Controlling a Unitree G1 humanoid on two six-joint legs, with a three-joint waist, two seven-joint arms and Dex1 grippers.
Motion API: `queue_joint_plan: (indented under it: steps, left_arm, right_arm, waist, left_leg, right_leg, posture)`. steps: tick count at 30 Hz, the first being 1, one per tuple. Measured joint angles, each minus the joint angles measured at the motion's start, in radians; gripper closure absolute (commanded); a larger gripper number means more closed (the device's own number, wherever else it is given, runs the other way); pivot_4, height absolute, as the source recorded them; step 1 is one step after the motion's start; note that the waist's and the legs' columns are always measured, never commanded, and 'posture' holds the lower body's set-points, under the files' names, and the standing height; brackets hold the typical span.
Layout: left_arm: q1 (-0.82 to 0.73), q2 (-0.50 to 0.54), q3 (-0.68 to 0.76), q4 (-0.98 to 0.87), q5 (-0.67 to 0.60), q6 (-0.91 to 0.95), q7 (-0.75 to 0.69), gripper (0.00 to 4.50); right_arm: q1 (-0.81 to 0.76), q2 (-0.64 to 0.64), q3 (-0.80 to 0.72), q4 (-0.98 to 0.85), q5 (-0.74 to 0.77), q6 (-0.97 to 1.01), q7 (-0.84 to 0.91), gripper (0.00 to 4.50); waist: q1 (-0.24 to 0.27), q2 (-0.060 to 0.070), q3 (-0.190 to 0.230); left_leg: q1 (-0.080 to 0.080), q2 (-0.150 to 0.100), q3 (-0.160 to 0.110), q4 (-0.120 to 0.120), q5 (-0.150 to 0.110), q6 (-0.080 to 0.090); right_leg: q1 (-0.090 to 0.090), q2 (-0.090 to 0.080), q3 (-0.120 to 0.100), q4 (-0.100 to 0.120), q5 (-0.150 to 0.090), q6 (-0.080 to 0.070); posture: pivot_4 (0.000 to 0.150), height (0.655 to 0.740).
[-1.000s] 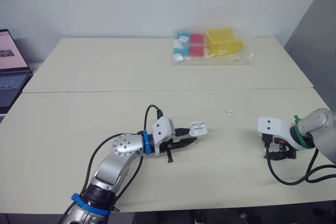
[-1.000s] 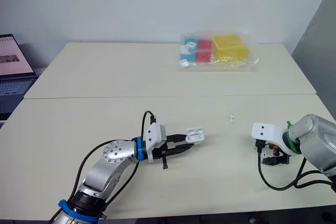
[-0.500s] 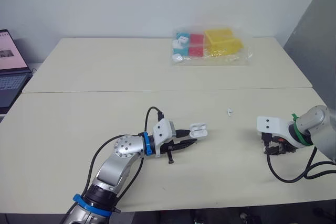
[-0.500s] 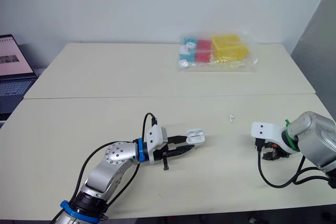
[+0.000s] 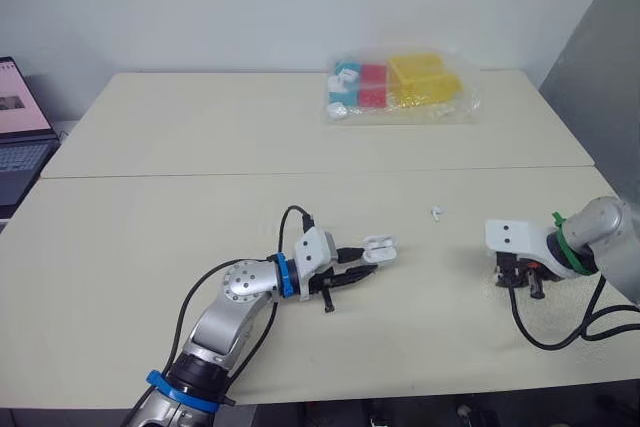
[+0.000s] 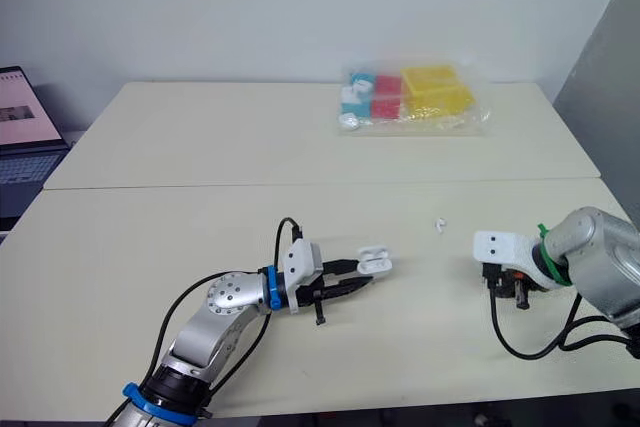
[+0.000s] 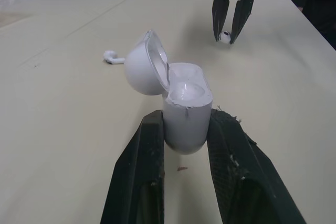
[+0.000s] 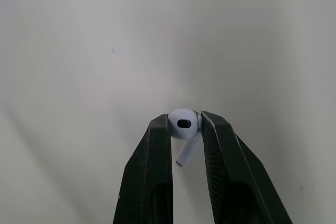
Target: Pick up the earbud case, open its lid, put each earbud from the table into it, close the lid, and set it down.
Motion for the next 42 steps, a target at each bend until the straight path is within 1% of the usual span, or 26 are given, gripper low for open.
queue_joint_plan:
  steps: [4,7,9,10,11,12,14,17,22,24,31,35,40,42]
  left_arm:
    - [-0.002,-0.026,0.032,-0.001,-0.037,0.001,0.006,3.73]
    - [-0.004,-0.037,0.044,-0.001,-0.063,0.0,0.006,3.73]
    - [-0.018,-0.054,0.061,0.003,-0.068,-0.017,0.01,3.73]
    - [-0.027,-0.063,0.067,0.003,-0.069,-0.027,0.012,3.73]
    - [-0.037,-0.072,0.072,0.002,-0.07,-0.048,0.012,3.73]
    - [-0.042,-0.074,0.074,0.003,-0.069,-0.057,0.012,3.73]
    - [-0.047,-0.087,0.078,0.003,-0.069,-0.087,0.019,3.73]
    - [-0.057,-0.095,0.078,0.004,-0.069,-0.092,0.024,3.73]
    - [-0.073,-0.097,0.08,0.004,-0.072,-0.072,0.027,3.73]
    - [-0.077,-0.096,0.085,0.004,-0.077,-0.06,0.036,3.73]
    - [-0.085,-0.087,0.098,0.001,-0.1,-0.024,0.044,3.73]
    - [-0.094,-0.09,0.098,-0.003,-0.107,-0.013,0.046,3.73]
    - [-0.095,-0.09,0.098,-0.011,-0.108,-0.001,0.048,3.73]
    - [-0.095,-0.09,0.098,-0.015,-0.108,0.002,0.048,3.73]
  right_arm:
    - [-0.016,0.077,-0.201,-0.157,0.17,0.069,-0.026,4.08]
    - [-0.011,0.119,-0.267,-0.23,0.266,0.142,-0.063,4.08]
    - [-0.011,0.277,-0.369,-0.263,0.346,0.151,-0.155,4.08]
    - [-0.011,0.317,-0.385,-0.275,0.371,0.151,-0.183,4.08]
    - [-0.011,0.411,-0.426,-0.291,0.409,0.154,-0.251,4.08]
    - [-0.009,0.471,-0.448,-0.304,0.428,0.149,-0.296,4.08]
    - [0.034,0.628,-0.472,-0.348,0.449,0.113,-0.434,4.08]
    - [0.066,0.698,-0.459,-0.38,0.471,0.108,-0.544,4.08]
    - [0.12,0.768,-0.411,-0.381,0.46,0.025,-0.654,4.08]
    - [0.149,0.787,-0.389,-0.366,0.428,-0.04,-0.693,4.08]
    - [0.178,0.757,-0.318,-0.347,0.376,-0.145,-0.723,4.08]
    - [0.2,0.743,-0.263,-0.323,0.311,-0.243,-0.724,4.08]
    - [0.224,0.728,-0.234,-0.291,0.269,-0.326,-0.723,4.08]
    - [0.256,0.725,-0.23,-0.275,0.252,-0.37,-0.723,4.08]
  waist:
    - [0.002,0.0,0.0]
    - [0.003,0.0,0.0]
    - [0.001,-0.003,-0.001]
    - [0.001,-0.003,-0.001]
    - [0.002,-0.004,-0.001]
    - [0.002,-0.004,-0.001]
    - [0.002,-0.004,-0.002]
    - [0.002,-0.004,-0.002]
    - [0.001,-0.004,-0.002]
    - [0.0,-0.004,-0.002]
    - [-0.001,-0.004,-0.002]
    - [0.0,-0.004,-0.002]
    - [0.0,-0.004,-0.002]
    - [0.0,-0.004,-0.002]
  left_leg:
    - [0.0,0.0,-0.002,0.0,0.0,0.0]
    - [0.0,-0.001,-0.001,0.001,0.0,0.0]
    - [0.0,0.0,-0.001,0.002,0.0,0.0]
    - [0.0,-0.001,-0.001,0.002,0.0,0.0]
    - [0.0,0.0,-0.001,0.002,0.0,0.0]
    - [0.0,0.0,-0.001,0.002,0.0,0.0]
    - [0.0,0.0,-0.002,0.001,0.0,0.0]
    - [-0.001,0.0,-0.001,0.001,0.0,0.0]
    - [0.0,0.0,-0.001,0.001,0.0,0.0]
    - [0.0,0.0,-0.001,0.001,0.0,0.0]
    - [0.0,0.0,-0.001,0.001,0.0,0.0]
    - [0.0,0.0,-0.001,0.001,0.0,0.0]
    - [0.0,0.0,-0.001,0.001,0.0,0.0]
    - [0.0,0.0,-0.001,0.001,0.0,0.0]
  right_leg:
    - [0.001,0.0,-0.001,0.0,0.0,0.0]
    - [0.001,0.0,-0.001,0.0,0.0,0.0]
    - [0.001,0.0,0.0,0.0,0.0,0.0]
    - [0.001,0.0,0.0,0.0,0.001,0.001]
    - [0.002,0.0,-0.001,0.0,0.001,0.001]
    - [0.002,0.0,-0.001,0.001,0.001,0.001]
    - [0.001,0.0,-0.001,0.001,0.001,0.001]
    - [0.001,0.0,0.0,0.0,0.001,0.001]
    - [0.001,0.0,0.0,0.001,0.001,0.001]
    - [0.001,0.001,0.0,0.001,0.001,0.001]
    - [0.001,0.001,0.0,0.0,0.001,0.001]
    - [0.001,0.001,0.0,0.0,0.001,0.001]
    - [0.001,0.001,0.0,0.0,0.001,0.001]
    - [0.001,0.001,0.0,0.0,0.001,0.001]
  posture:
    - [0.15,0.74]
    - [0.15,0.74]
    - [0.15,0.74]
    - [0.15,0.74]
    - [0.15,0.74]
    - [0.15,0.74]
    - [0.15,0.74]
    - [0.15,0.74]
    - [0.15,0.74]
    - [0.15,0.74]
    - [0.15,0.74]
    - [0.15,0.74]
    - [0.15,0.74]
    - [0.15,0.74]
